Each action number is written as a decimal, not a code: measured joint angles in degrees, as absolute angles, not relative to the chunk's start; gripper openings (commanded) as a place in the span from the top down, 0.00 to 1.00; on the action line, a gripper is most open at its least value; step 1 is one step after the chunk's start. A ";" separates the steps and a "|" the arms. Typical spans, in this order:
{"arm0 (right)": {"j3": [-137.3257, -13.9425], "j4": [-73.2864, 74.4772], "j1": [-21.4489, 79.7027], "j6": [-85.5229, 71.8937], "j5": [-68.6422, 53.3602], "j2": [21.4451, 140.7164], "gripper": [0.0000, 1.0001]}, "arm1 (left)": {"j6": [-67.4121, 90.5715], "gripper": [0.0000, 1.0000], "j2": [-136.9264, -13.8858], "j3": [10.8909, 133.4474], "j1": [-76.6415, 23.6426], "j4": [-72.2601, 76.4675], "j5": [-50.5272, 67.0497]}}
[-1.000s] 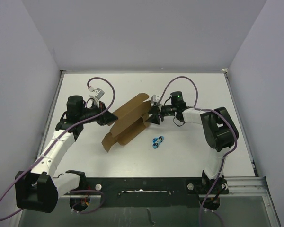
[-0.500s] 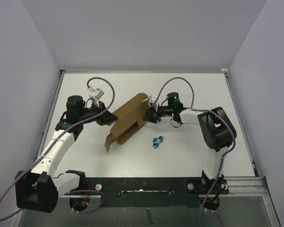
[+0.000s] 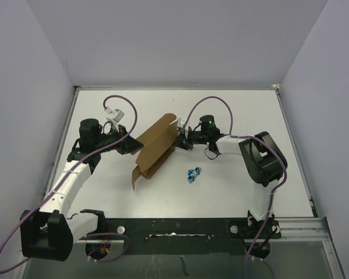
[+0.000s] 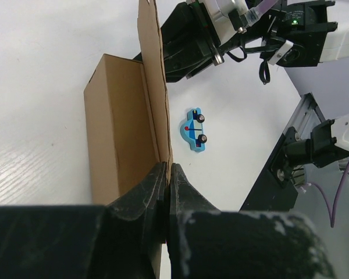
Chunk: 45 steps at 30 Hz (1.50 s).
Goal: Fold the paper box
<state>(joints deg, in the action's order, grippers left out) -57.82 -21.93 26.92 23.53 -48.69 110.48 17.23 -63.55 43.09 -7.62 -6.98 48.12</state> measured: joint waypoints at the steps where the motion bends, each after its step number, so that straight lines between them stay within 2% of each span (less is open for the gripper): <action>1: -57.82 -22.31 27.11 23.18 -48.07 110.48 0.84 | 17.69 1.00 -63.55 42.85 -7.33 -6.59 48.31; 3: -57.74 -22.94 27.38 22.11 -47.18 110.48 0.80 | 18.52 1.00 -63.55 42.39 -6.76 -5.91 48.56; 6: -57.41 -24.21 27.64 20.21 -46.35 110.48 0.80 | 20.08 1.00 -63.57 41.63 -5.74 -4.91 49.01; 7: -57.32 -24.73 27.73 19.22 -45.98 110.48 0.83 | 20.47 1.00 -63.61 41.50 -5.48 -4.60 49.15; 10: -57.19 -26.61 27.83 16.32 -44.97 110.59 1.00 | 21.45 1.00 -63.66 41.45 -4.99 -3.90 49.56; 16: -58.24 -24.93 27.22 13.85 -44.69 110.89 1.00 | 23.99 1.00 -63.64 41.45 -4.60 -3.18 48.62; 21: -67.64 -8.25 25.87 17.43 -46.06 110.85 1.00 | 26.96 1.00 -62.76 41.45 -3.95 -3.40 44.01; 26: -80.03 14.59 25.12 24.58 -46.06 110.45 1.00 | 30.46 1.00 -61.08 41.52 -3.95 -3.99 40.60; 28: -87.39 28.12 25.15 29.17 -43.94 110.43 1.00 | 32.38 1.00 -60.86 41.52 -3.95 -4.43 39.11; 33: -92.53 41.98 26.39 33.15 -37.87 110.65 1.00 | 35.24 1.00 -61.25 40.14 -4.67 -4.51 37.10; 39: -98.19 51.62 28.60 34.54 -29.39 117.27 0.98 | 35.88 1.00 -63.88 38.50 -7.70 -5.13 32.01; 45: -98.98 51.88 30.41 34.30 -25.89 118.89 0.95 | 36.03 1.00 -63.96 36.07 -10.13 -5.08 26.57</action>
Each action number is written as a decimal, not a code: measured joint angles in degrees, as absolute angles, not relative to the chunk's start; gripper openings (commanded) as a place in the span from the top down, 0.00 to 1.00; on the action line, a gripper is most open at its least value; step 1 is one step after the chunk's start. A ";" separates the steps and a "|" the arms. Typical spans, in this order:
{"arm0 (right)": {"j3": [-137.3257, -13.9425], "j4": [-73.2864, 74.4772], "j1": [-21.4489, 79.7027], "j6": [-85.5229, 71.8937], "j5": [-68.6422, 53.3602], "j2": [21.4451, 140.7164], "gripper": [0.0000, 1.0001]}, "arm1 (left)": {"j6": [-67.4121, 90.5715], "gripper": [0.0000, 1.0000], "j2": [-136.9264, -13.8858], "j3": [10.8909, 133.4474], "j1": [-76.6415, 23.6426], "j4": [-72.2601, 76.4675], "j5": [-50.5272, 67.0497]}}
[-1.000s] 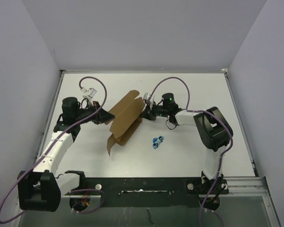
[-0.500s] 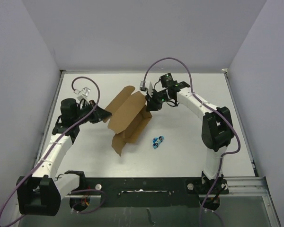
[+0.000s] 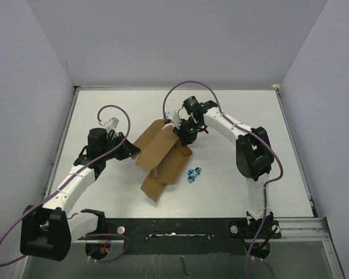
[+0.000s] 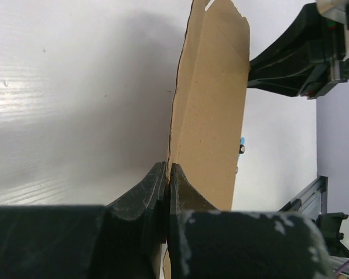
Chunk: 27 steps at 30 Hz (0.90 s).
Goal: Fold the paper box
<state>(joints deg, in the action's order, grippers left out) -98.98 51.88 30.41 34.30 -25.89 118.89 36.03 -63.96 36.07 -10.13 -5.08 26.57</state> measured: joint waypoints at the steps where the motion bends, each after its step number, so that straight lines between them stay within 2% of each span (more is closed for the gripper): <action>1: -99.02 51.75 30.61 34.26 -25.30 118.89 0.93 | 36.23 1.00 -63.96 35.68 -10.46 -5.06 25.74; 7: -98.30 49.76 31.16 33.76 -24.34 118.89 0.85 | 37.34 1.00 -63.86 32.71 -11.40 -3.62 22.15; 11: -95.18 48.93 31.18 33.67 -23.97 118.96 0.82 | 37.89 1.00 -63.75 31.51 -11.55 -3.20 20.80; 25: -90.19 46.04 31.18 33.43 -25.02 119.48 0.82 | 38.30 1.00 -61.84 29.78 -11.99 -2.26 20.25; 26: -89.89 45.87 31.18 33.41 -24.97 119.50 0.83 | 38.28 1.00 -61.78 29.58 -12.16 -2.07 20.16; 27: -89.49 45.52 31.24 33.26 -24.80 119.48 0.91 | 38.26 1.00 -61.71 29.41 -12.38 -1.78 20.12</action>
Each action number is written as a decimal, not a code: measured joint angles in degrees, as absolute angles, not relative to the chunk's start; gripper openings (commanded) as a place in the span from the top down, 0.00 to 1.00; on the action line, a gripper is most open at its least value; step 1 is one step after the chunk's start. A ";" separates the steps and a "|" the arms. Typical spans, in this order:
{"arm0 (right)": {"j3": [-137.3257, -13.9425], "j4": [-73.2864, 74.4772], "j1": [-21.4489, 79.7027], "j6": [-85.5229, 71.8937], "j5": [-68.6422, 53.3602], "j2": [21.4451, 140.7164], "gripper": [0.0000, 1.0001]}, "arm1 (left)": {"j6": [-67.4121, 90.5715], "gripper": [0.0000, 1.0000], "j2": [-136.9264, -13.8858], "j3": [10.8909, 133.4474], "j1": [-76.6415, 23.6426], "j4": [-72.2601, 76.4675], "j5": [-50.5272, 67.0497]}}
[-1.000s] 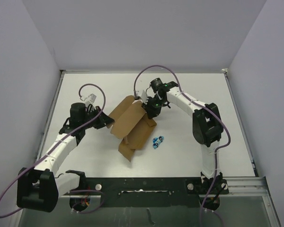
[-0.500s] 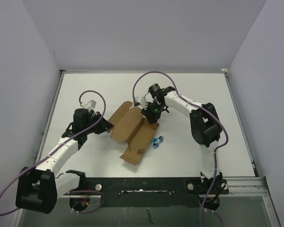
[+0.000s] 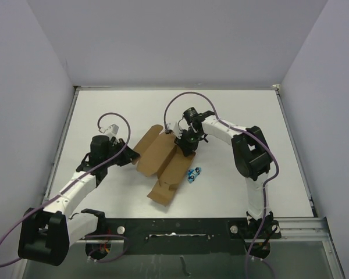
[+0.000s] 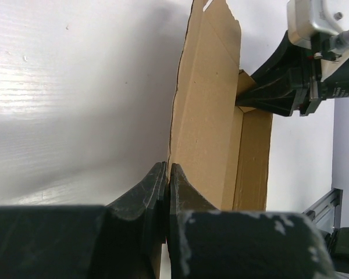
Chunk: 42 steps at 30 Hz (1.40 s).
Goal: Fold the paper box
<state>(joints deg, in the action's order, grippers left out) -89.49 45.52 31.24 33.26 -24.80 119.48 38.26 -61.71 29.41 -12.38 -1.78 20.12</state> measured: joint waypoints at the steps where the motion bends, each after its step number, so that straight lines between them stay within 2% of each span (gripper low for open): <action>1: -89.10 45.10 31.31 33.10 -24.34 119.48 1.00 | 38.24 1.00 -61.67 29.30 -12.49 -1.58 20.12; 9: -84.33 38.57 33.56 31.00 -14.87 116.38 0.99 | 37.78 1.00 -61.01 28.42 -13.76 0.36 19.77; 12: -84.23 37.69 34.24 31.00 -13.10 116.22 0.82 | 37.28 1.00 -60.27 27.92 -13.96 1.17 19.55; 16: -84.23 37.93 33.28 31.29 -14.90 116.25 0.71 | 36.93 1.00 -60.18 27.53 -14.41 3.05 19.44; 31: -81.62 35.73 29.98 30.59 -21.89 114.26 0.63 | 35.33 1.00 -60.18 27.29 -15.05 5.89 19.29; 34: -81.52 34.20 30.46 30.15 -21.54 114.26 0.65 | 35.29 1.00 -60.18 27.29 -15.35 6.42 19.31; 36: -81.52 32.97 30.81 29.93 -21.17 114.26 0.70 | 35.27 1.00 -60.18 27.29 -15.55 6.63 19.31; 38: -81.52 32.23 30.85 29.76 -20.53 114.26 0.80 | 35.22 1.00 -60.20 27.29 -15.68 6.79 19.33; 40: -81.52 31.27 31.07 29.67 -19.68 114.28 0.95 | 35.16 1.00 -60.23 27.29 -15.73 6.83 19.42; 41: -81.45 30.72 31.18 29.56 -19.07 114.28 1.00 | 35.11 1.00 -60.23 27.29 -15.73 6.87 19.46; 42: -81.28 30.13 31.22 29.45 -18.72 114.28 1.00 | 35.09 1.00 -60.23 27.29 -15.75 6.96 19.49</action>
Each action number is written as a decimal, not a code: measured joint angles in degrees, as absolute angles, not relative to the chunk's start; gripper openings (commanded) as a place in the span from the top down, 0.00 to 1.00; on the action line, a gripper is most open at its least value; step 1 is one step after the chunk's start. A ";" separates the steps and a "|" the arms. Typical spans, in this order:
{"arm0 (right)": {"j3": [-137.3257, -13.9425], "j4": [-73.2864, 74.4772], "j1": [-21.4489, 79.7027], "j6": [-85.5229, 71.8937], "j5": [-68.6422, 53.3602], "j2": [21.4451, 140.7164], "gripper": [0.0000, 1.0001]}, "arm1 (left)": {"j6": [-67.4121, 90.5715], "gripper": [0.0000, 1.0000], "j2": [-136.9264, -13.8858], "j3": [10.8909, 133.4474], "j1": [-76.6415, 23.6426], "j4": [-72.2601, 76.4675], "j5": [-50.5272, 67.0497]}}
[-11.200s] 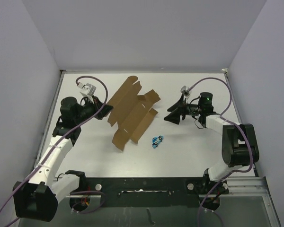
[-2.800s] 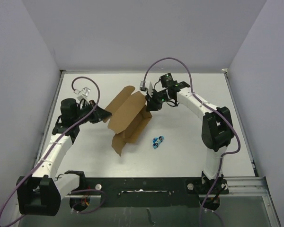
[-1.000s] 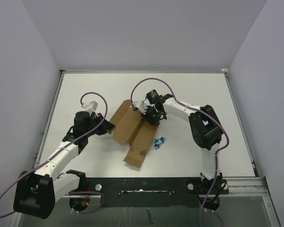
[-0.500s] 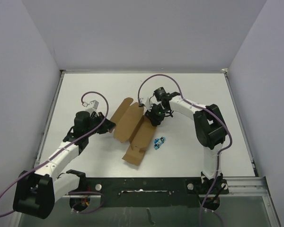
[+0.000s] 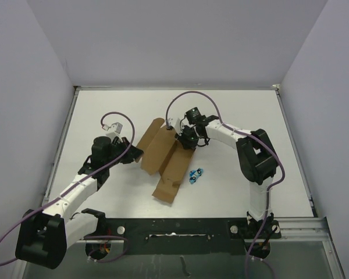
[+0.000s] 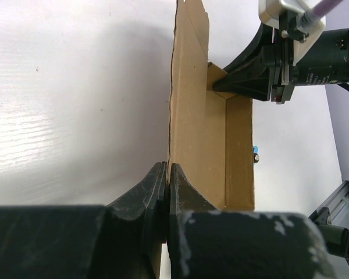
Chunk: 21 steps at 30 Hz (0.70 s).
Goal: Fold the paper box
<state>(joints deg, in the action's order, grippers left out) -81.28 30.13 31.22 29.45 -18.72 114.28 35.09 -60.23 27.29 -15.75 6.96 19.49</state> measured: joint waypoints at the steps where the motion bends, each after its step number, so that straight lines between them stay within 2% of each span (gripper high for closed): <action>1: -81.21 29.74 31.27 29.21 -18.33 114.28 1.00 | 35.05 1.00 -60.23 27.29 -15.79 7.14 19.51; 21: -79.00 22.81 33.67 30.74 -10.00 113.89 1.00 | 33.82 1.00 -60.23 27.29 -16.47 9.06 19.97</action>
<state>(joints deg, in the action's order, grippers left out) -79.00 22.81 33.67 30.74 -10.00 113.89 33.82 -60.23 27.29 -16.47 9.06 19.97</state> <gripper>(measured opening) 0.072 0.014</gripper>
